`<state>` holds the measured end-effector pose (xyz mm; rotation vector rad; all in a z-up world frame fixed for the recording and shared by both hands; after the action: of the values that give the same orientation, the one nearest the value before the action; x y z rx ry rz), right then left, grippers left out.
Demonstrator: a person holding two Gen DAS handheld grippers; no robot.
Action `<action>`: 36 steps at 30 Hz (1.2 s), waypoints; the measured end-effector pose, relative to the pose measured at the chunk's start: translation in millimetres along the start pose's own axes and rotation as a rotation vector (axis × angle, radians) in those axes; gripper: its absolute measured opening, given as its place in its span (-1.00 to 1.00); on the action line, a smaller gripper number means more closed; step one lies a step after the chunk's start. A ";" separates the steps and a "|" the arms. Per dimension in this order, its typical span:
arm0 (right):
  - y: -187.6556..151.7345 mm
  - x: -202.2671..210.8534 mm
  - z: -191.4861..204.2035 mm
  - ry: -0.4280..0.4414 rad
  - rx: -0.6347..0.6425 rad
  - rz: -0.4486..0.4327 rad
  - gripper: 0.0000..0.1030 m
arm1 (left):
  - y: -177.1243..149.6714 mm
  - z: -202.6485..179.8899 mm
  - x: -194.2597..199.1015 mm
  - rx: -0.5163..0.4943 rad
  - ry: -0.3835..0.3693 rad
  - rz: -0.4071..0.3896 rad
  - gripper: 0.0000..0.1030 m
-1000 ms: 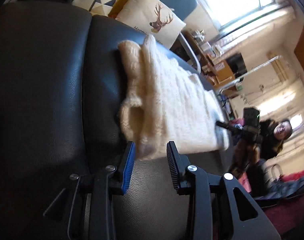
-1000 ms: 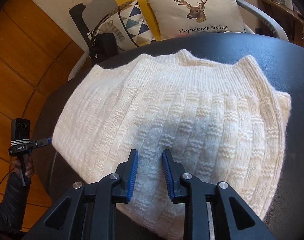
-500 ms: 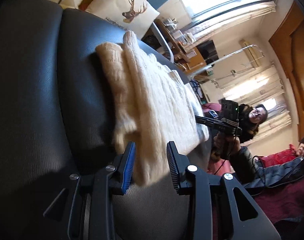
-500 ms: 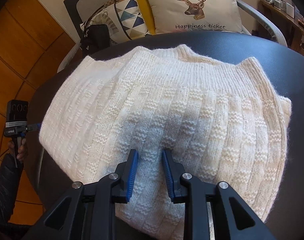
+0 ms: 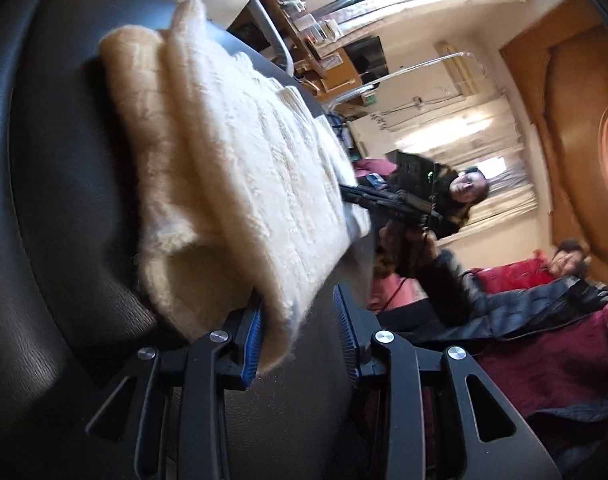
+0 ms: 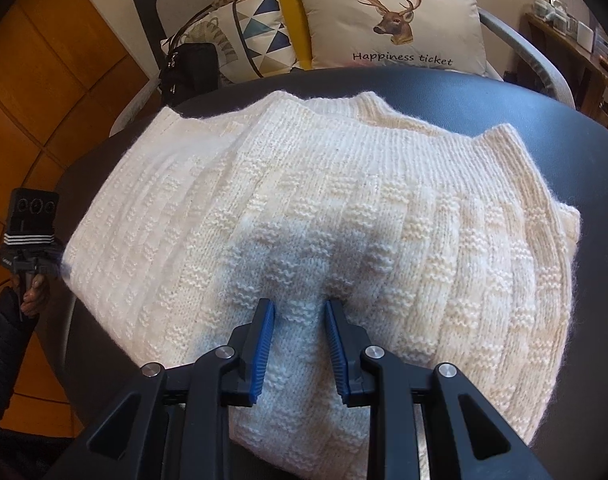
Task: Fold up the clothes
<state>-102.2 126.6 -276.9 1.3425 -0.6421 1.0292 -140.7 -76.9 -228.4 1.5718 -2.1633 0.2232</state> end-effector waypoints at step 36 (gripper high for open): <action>202.6 -124.1 194.9 0.335 0.348 0.285 -0.47 | -50.5 -38.9 8.6 -0.125 0.371 -0.353 -0.87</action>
<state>-300.8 -107.1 -257.1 1.3522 -0.4182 1.6150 -85.4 -86.2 -196.8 1.6573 -1.5638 0.2385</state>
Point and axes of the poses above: each gripper's, at about its wrist camera, not at the fingertips, and x roughly against the way its jaws point, z to its left, y to its top, the point moved 10 cm from there along -x, roughly the way its jaws point, and after that the axes turned 14 degrees about x, right-handed, at the moved point
